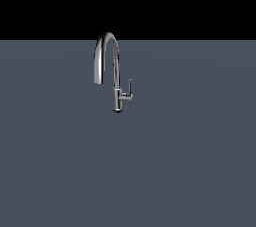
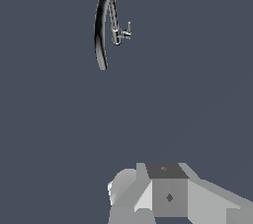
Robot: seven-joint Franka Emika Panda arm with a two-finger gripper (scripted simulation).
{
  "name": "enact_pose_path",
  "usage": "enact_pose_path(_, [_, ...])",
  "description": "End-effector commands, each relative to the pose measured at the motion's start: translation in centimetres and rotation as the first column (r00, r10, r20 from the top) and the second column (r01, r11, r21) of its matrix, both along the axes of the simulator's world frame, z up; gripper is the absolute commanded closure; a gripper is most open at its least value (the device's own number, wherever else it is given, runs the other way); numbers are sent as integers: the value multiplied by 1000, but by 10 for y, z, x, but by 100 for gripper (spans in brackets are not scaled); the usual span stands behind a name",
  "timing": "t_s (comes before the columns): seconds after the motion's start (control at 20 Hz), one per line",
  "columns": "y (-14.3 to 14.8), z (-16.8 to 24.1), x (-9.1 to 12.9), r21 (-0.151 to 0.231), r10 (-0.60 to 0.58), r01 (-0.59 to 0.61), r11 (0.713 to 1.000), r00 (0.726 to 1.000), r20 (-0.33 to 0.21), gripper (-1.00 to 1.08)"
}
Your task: Turn on the faucet by rotating a designated handle.
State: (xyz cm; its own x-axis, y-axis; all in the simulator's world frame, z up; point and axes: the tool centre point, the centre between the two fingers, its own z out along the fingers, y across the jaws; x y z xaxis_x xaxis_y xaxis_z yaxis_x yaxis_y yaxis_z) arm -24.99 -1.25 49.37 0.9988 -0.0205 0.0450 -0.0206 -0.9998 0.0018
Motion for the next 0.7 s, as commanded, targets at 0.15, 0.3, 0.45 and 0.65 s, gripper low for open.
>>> enact_pose_path(0.15, [0, 0, 1, 3, -3, 3, 1000, 1000, -3, 108])
enact_pose_path(0.3, [1, -1, 5, 13, -13, 13, 1000, 1000, -11, 108])
enact_pose_path(0.45, [2, -3, 12, 29, -28, 29, 999, 999, -25, 108])
enact_pose_path(0.65, [3, -6, 24, 60, -59, 62, 996, 997, -54, 108])
